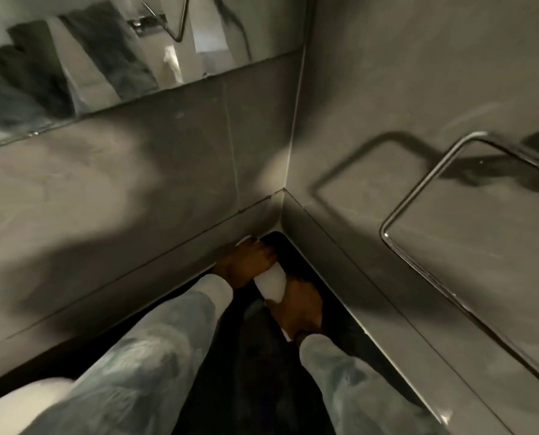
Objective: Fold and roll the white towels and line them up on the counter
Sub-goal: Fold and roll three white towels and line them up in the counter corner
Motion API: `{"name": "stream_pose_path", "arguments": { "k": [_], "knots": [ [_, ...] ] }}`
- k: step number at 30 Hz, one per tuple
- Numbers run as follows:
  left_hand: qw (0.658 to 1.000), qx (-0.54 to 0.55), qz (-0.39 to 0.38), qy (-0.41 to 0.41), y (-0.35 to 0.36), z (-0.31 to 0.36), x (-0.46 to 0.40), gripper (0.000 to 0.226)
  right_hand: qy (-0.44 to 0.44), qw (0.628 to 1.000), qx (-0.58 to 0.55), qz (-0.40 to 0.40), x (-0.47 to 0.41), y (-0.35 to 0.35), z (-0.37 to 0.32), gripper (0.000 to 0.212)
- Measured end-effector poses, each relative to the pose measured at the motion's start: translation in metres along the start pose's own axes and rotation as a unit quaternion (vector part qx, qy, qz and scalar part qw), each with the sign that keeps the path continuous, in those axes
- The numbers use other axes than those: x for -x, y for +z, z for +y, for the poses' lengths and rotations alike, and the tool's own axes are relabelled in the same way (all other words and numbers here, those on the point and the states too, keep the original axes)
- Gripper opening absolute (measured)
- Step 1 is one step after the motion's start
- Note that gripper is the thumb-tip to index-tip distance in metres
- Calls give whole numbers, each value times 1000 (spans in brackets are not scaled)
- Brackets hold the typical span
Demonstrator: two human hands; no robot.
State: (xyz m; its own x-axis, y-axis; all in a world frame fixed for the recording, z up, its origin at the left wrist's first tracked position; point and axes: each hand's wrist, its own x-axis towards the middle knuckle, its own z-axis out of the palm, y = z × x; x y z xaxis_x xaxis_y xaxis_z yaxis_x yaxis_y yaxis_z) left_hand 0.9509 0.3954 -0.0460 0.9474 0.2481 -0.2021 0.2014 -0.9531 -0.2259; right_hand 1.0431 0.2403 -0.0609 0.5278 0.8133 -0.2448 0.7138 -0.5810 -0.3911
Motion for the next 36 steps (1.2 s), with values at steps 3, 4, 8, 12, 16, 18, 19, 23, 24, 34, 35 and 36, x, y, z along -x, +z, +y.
{"name": "stream_pose_path", "arguments": {
  "k": [3, 4, 8, 12, 16, 18, 19, 23, 24, 34, 35, 36],
  "knots": [
    [1000, 3, 10, -8, 3, -2, -2, 41, -10, 1000, 8, 14, -4, 5, -2, 73],
    [1000, 6, 15, -14, -2, 3, 0, 42, -9, 1000, 5, 14, -2, 5, 0, 76],
    [984, 83, 79, -140, -22, 21, 21, 53, -22, 999, -21, -32, 8, -9, 7, 85],
    [975, 65, 68, -200, -46, 50, 77, 68, -105, 992, 58, 39, 43, -42, 21, 91],
    [938, 90, 90, -322, -72, 101, 149, 62, -167, 974, 120, 97, 94, -72, 28, 87],
    [912, 100, 85, -390, -82, 129, 190, 63, -197, 965, 136, 103, 121, -83, 25, 86],
    [899, 107, 78, -417, -83, 140, 212, 64, -211, 963, 138, 97, 134, -86, 20, 86],
    [863, 139, 35, -485, -85, 168, 301, 71, -258, 956, 128, 49, 184, -71, -22, 88],
    [850, 136, 29, -508, -83, 175, 329, 72, -277, 951, 132, 31, 199, -62, -39, 88],
    [665, 161, 10, -729, -56, 244, 607, 71, -502, 855, 127, -26, 374, 57, -221, 87],
    [633, 170, 5, -755, -44, 252, 653, 71, -531, 837, 126, -36, 404, 84, -251, 86],
    [624, 186, 5, -759, -40, 253, 666, 72, -546, 828, 125, -38, 413, 90, -260, 86]
  ]
}}
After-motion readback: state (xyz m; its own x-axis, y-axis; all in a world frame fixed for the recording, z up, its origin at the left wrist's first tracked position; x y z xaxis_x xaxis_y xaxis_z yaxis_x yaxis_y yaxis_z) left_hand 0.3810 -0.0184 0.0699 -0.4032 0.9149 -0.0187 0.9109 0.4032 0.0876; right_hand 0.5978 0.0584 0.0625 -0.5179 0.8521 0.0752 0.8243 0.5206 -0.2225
